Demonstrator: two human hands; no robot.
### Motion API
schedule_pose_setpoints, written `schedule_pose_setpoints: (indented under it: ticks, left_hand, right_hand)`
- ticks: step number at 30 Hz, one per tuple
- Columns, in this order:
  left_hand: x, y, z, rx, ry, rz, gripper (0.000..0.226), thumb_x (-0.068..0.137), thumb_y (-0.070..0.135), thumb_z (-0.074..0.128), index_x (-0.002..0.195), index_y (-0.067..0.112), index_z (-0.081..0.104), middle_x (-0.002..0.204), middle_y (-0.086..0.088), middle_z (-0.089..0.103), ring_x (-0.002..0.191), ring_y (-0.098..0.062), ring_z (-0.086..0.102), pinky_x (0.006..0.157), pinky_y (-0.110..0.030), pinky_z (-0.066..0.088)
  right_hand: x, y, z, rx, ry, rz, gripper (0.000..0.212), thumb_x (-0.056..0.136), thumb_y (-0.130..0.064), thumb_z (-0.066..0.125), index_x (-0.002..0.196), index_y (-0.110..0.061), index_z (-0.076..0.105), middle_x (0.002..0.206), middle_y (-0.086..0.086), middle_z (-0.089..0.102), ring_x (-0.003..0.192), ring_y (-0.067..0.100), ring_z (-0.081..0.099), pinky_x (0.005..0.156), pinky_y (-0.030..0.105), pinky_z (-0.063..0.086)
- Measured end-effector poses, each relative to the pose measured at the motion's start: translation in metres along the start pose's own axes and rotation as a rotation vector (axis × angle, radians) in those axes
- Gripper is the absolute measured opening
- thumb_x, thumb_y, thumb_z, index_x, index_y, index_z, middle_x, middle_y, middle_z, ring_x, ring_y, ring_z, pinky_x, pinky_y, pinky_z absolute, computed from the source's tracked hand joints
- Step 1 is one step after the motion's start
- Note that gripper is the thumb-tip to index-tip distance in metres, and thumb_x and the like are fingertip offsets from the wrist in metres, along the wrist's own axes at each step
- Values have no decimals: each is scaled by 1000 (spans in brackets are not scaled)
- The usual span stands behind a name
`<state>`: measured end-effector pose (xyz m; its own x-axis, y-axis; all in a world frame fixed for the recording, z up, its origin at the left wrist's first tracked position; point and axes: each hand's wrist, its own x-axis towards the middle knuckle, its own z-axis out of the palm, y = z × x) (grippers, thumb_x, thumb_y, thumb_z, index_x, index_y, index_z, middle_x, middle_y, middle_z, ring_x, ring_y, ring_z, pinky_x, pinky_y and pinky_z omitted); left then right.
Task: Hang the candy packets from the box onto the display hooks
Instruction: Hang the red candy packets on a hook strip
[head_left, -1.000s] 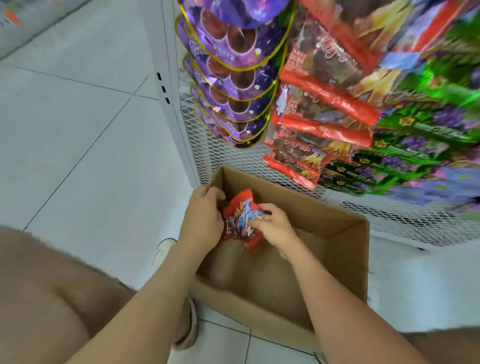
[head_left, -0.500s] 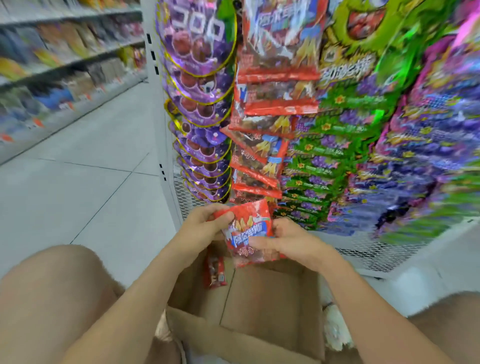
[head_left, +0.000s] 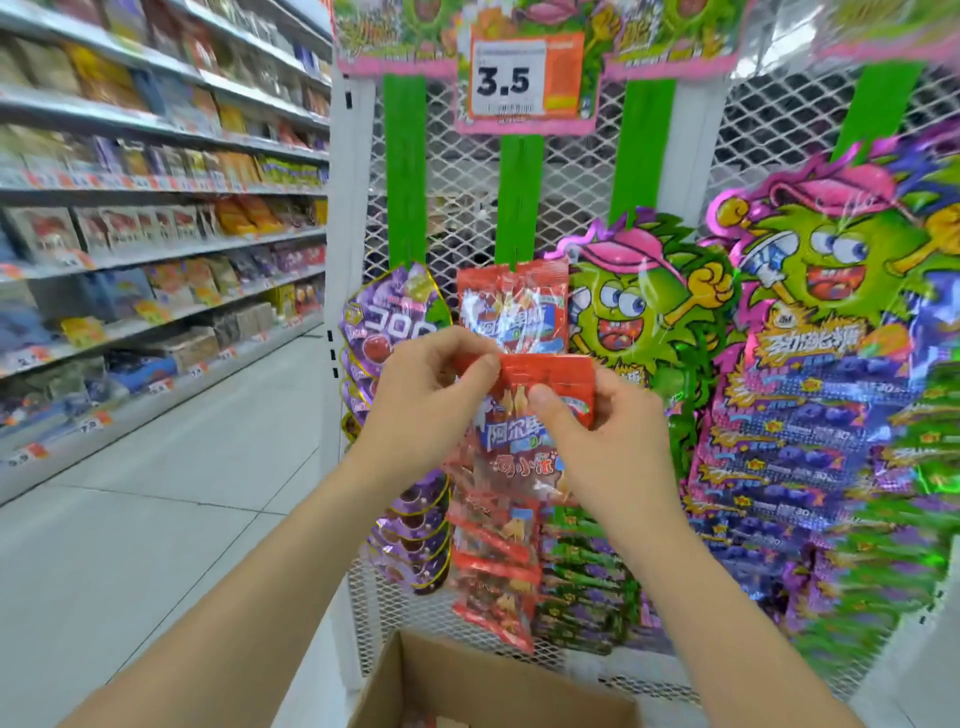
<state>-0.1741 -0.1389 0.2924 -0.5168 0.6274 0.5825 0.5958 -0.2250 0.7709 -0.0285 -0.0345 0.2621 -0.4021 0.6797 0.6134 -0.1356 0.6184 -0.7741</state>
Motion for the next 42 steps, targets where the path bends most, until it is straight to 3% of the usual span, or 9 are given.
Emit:
schedule_pose_setpoints:
  ticks: [4,8,13,17,21,28,33,39,42]
  left_hand:
    - [53,35,1,174,164,79,31,98,12,59,122,21,75,115,11,76,105,-2,68,93,-20,52]
    - [99,60,2,96,164,-57,58,80,21,52,136,14,67,129,1,71,119,-14,66,110,-36,50]
    - [125,77,-2,4,124,-193,39,75,7,53,106,17,74,92,-5,77,84,-20,71,78,-38,59]
    - [141,74,-7,-105,95,-273,12,84,11,61,94,9,68,85,-13,69,80,-24,62,87,-42,54]
    - [145,67,-3,-181,55,-277,16,99,31,69,91,18,73,80,3,75,71,-13,69,69,-21,52]
    - [148,66,5,-286,17,-314,16,106,29,63,99,17,71,77,2,81,67,-13,79,51,-23,58]
    - [148,68,10,-87,0,-245,31,110,31,53,97,11,73,87,-3,81,73,-14,77,65,-24,59]
    - [149,47,19,334,146,37,28,104,18,46,76,16,50,71,-1,52,73,-32,51,67,-42,37]
    - [131,24,21,502,204,182,13,105,24,52,112,17,60,111,-8,58,106,-38,57,85,-46,45]
  right_hand:
    - [64,-31,0,-52,126,-115,22,94,-41,69,97,-20,73,82,-7,76,73,21,70,72,50,58]
    - [119,-45,11,-123,163,-148,32,86,-50,67,89,-20,75,77,2,76,73,33,70,68,53,57]
    - [155,-58,24,-158,168,-131,39,95,-43,69,78,-8,70,66,5,66,57,23,54,59,40,49]
    - [173,-50,27,-142,229,-38,52,99,-41,65,78,6,63,60,7,42,55,18,34,55,35,27]
    - [176,-51,27,-141,232,0,48,99,-43,65,75,-2,70,53,0,46,48,15,39,51,36,34]
    - [173,-59,24,-216,264,-15,50,97,-36,68,58,-14,46,49,-3,33,46,14,25,45,33,20]
    - [171,-57,22,-361,285,-99,49,95,-38,66,60,-6,55,55,6,52,61,32,45,61,41,37]
    - [150,-54,13,-616,226,-193,50,95,-44,68,59,-14,48,61,2,48,70,35,47,65,42,26]
    - [135,-50,5,-618,315,-277,28,90,-49,72,93,-21,73,84,-1,70,87,27,63,78,38,46]
